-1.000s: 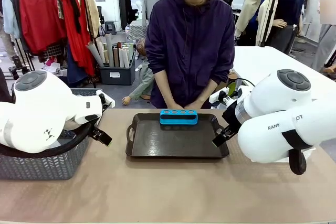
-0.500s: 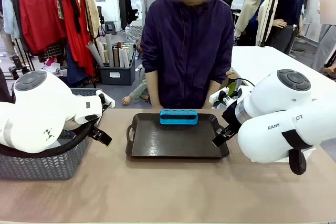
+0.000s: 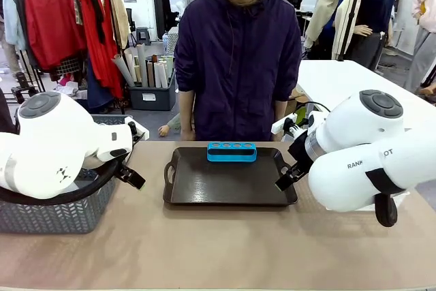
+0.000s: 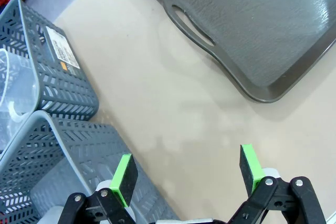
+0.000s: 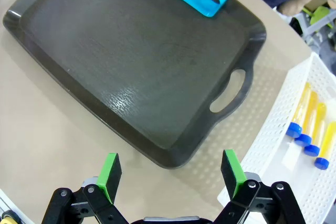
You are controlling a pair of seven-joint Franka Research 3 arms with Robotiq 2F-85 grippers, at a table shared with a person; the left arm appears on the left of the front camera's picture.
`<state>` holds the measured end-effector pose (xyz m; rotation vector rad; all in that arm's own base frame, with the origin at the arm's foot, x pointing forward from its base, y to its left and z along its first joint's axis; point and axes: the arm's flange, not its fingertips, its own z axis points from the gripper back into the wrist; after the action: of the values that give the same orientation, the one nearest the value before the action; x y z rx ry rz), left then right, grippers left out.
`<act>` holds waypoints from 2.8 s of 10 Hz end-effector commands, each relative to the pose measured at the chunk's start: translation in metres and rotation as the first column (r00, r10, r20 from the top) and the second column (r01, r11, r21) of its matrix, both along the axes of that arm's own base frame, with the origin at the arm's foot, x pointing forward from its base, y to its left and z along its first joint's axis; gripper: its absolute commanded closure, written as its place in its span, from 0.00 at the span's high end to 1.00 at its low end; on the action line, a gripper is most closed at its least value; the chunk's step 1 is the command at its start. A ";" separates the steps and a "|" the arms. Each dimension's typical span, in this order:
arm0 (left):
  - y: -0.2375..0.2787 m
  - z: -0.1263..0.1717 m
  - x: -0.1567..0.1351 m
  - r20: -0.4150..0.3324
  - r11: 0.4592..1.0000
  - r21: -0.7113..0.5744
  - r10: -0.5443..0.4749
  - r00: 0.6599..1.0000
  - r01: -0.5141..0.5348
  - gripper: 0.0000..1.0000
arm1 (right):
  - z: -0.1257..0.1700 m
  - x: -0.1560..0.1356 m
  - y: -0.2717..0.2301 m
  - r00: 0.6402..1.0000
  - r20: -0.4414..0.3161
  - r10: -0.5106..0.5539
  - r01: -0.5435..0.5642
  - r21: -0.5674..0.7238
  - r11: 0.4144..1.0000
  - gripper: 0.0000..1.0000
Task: Prepare the laboratory tools.
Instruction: Pick up one Large Measuring Cup and place it on the Handle tray.
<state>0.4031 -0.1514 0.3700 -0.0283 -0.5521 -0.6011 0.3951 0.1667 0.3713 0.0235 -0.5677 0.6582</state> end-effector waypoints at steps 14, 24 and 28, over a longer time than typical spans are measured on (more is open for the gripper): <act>0.005 0.076 0.007 -0.007 0.987 -0.080 -0.139 0.990 0.138 1.00 | 0.022 -0.045 0.019 0.987 -0.115 -0.113 0.094 -0.158 0.983 1.00; -0.008 0.072 -0.001 -0.041 0.987 -0.080 -0.143 0.989 0.140 1.00 | 0.029 -0.034 0.017 0.995 -0.091 0.028 -0.039 -0.122 0.992 1.00; 0.001 0.111 -0.009 -0.242 0.930 -0.255 -0.326 0.914 0.265 1.00 | 0.065 -0.030 0.037 0.975 -0.118 0.187 -0.175 0.103 0.979 1.00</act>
<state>0.3868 -0.1642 0.4695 -0.3546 -0.3684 -0.7993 0.3579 0.2149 0.4220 0.1065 -0.4793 0.7652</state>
